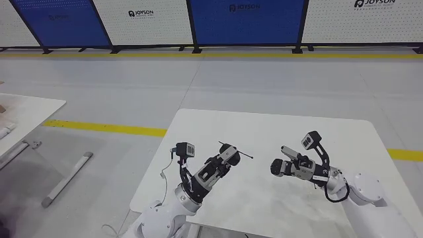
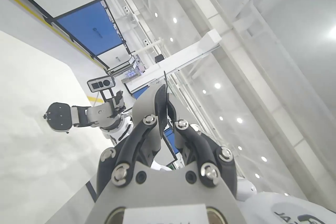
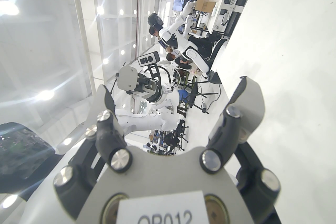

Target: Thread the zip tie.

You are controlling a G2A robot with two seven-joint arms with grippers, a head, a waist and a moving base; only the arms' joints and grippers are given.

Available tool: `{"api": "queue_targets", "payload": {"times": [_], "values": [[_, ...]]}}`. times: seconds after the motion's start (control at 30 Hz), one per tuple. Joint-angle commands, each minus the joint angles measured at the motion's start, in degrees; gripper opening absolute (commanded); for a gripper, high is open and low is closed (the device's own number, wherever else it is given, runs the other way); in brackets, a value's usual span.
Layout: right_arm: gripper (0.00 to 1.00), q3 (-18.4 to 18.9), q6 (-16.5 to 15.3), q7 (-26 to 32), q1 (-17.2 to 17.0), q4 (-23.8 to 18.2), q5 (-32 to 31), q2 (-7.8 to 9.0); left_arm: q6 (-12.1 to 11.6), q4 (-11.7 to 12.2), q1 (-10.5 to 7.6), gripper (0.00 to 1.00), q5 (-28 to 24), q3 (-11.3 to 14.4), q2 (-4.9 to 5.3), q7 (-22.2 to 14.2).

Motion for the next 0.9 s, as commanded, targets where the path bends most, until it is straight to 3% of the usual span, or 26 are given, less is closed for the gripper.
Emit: {"api": "queue_targets", "payload": {"times": [0.0, 0.17, 0.5, 0.63, 0.87], "values": [[1.0, 0.0, 0.0, 0.0, 0.0, 0.0, 0.0, 0.0, 0.0, -0.1, -0.21, 0.0, -0.2, 0.1, -0.06, 0.5], [1.0, 0.0, 0.0, 0.0, 0.0, 0.0, 0.0, 0.0, 0.0, -3.5, -0.6, 0.0, -4.2, -0.6, -0.55, 0.3], [1.0, 0.0, 0.0, 0.0, 0.0, 0.0, 0.0, 0.0, 0.2, -3.5, -0.43, 0.0, -4.3, -0.8, -0.66, 0.4], [1.0, 0.0, 0.0, 0.0, 0.0, 0.0, 0.0, 0.0, 3.2, -2.3, -1.29, 0.0, -0.3, 0.0, -0.62, -0.5], [1.0, 0.0, 0.0, 0.0, 0.0, 0.0, 0.0, 0.0, 4.9, 0.3, -1.86, 0.0, 7.3, 1.3, -0.4, -3.0]]}}
